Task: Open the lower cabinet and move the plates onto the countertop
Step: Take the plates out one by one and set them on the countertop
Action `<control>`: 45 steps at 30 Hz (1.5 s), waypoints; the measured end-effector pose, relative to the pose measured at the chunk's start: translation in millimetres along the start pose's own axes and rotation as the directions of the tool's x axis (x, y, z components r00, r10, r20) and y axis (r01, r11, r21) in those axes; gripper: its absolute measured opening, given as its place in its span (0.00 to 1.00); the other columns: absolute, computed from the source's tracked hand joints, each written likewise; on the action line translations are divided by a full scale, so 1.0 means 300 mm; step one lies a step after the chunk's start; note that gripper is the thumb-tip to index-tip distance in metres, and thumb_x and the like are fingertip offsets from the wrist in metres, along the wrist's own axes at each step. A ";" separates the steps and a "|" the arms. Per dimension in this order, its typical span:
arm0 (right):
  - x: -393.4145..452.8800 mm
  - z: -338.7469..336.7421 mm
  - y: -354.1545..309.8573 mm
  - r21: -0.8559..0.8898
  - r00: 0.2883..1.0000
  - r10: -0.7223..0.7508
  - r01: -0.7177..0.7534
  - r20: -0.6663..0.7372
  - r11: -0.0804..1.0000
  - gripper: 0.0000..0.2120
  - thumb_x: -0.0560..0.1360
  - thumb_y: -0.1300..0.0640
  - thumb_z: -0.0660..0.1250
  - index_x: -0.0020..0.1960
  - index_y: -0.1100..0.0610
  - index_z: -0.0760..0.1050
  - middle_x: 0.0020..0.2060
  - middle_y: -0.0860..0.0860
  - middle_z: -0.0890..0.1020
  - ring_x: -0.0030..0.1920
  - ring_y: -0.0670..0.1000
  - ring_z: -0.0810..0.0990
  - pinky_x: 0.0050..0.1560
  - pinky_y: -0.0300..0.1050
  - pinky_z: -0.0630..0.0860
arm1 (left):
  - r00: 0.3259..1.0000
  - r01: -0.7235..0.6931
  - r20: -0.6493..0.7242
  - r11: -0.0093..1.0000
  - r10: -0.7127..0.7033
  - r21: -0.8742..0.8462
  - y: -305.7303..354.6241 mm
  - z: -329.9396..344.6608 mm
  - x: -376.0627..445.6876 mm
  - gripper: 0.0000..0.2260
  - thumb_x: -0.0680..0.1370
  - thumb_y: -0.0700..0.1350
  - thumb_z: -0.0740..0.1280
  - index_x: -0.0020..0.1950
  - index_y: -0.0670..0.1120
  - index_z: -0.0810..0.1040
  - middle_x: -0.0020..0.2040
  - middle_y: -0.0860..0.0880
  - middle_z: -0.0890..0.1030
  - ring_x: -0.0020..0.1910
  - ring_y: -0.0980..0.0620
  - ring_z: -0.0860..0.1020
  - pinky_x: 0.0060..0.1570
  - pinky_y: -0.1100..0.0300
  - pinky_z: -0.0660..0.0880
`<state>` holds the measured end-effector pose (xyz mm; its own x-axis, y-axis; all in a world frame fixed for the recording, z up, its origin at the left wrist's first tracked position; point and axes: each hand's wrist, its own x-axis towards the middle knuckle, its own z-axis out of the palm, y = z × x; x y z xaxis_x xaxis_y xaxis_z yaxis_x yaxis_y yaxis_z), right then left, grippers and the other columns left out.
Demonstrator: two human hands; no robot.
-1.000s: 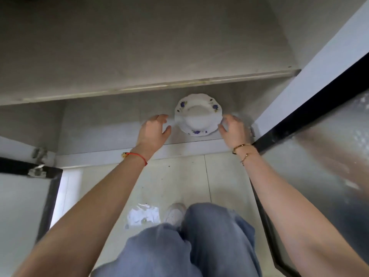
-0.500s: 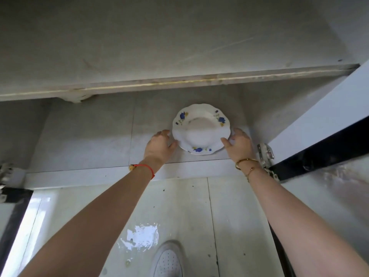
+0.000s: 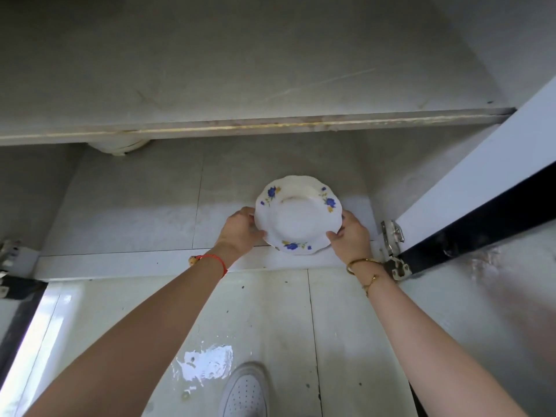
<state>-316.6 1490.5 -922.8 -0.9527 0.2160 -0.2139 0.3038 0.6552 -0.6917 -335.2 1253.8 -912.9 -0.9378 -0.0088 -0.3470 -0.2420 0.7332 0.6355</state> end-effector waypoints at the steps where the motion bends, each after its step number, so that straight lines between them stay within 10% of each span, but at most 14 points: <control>1: -0.022 0.003 0.003 0.010 1.000 -0.005 0.005 0.007 1.000 0.22 0.70 0.65 0.69 0.64 0.60 0.72 0.51 0.58 0.81 0.45 0.55 0.78 0.52 0.41 0.73 | 1.000 0.015 0.013 1.000 -0.015 -0.013 -0.011 0.001 -0.017 0.20 0.71 0.41 0.73 0.62 0.43 0.75 0.54 0.46 0.83 0.53 0.47 0.79 0.52 0.62 0.73; 6: -0.087 0.003 -0.002 0.051 0.999 0.012 -0.014 0.045 0.999 0.21 0.70 0.66 0.68 0.62 0.60 0.72 0.53 0.57 0.81 0.46 0.53 0.76 0.49 0.39 0.70 | 0.999 0.032 0.033 0.999 -0.031 -0.024 -0.032 0.000 -0.086 0.15 0.72 0.40 0.70 0.59 0.42 0.78 0.53 0.44 0.83 0.54 0.45 0.80 0.58 0.57 0.75; 15: -0.232 -0.079 -0.110 0.102 0.986 -0.161 0.158 0.030 0.982 0.22 0.70 0.65 0.68 0.63 0.54 0.72 0.48 0.47 0.81 0.41 0.45 0.77 0.37 0.23 0.67 | 0.978 -0.114 -0.198 0.972 0.072 -0.206 -0.060 -0.068 -0.271 0.13 0.73 0.39 0.72 0.58 0.44 0.79 0.48 0.54 0.81 0.45 0.57 0.78 0.43 0.79 0.68; 22: -0.369 -0.132 -0.175 0.175 0.985 -0.174 0.170 0.007 0.970 0.25 0.71 0.66 0.69 0.66 0.54 0.71 0.40 0.42 0.79 0.40 0.37 0.78 0.40 0.23 0.71 | 0.957 -0.184 -0.255 0.968 0.137 -0.172 -0.064 -0.154 -0.400 0.13 0.73 0.39 0.73 0.57 0.47 0.80 0.46 0.59 0.81 0.43 0.72 0.76 0.44 0.82 0.68; 25: -0.393 -0.138 -0.187 0.160 0.984 -0.176 0.172 0.005 0.972 0.25 0.71 0.64 0.70 0.67 0.54 0.70 0.44 0.50 0.81 0.44 0.48 0.79 0.45 0.34 0.75 | 0.952 -0.198 -0.266 0.967 0.151 -0.161 -0.056 -0.180 -0.423 0.15 0.73 0.40 0.73 0.58 0.47 0.80 0.47 0.63 0.80 0.45 0.74 0.76 0.46 0.82 0.67; 45: -0.993 -0.866 -0.841 0.221 0.989 -0.118 0.096 0.089 0.970 0.26 0.71 0.65 0.69 0.66 0.51 0.70 0.45 0.35 0.78 0.44 0.31 0.77 0.41 0.20 0.70 | 0.974 -0.031 -0.226 0.986 -0.008 -0.167 0.568 -0.880 -1.232 0.16 0.73 0.43 0.73 0.61 0.49 0.79 0.50 0.60 0.80 0.48 0.59 0.78 0.50 0.69 0.72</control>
<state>-107.1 1449.0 -505.4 -0.9788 0.0717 -0.1917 0.2017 0.4963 -0.8444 -95.6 1202.6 -494.4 -0.9679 -0.1675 -0.1873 -0.2510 0.6097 0.7519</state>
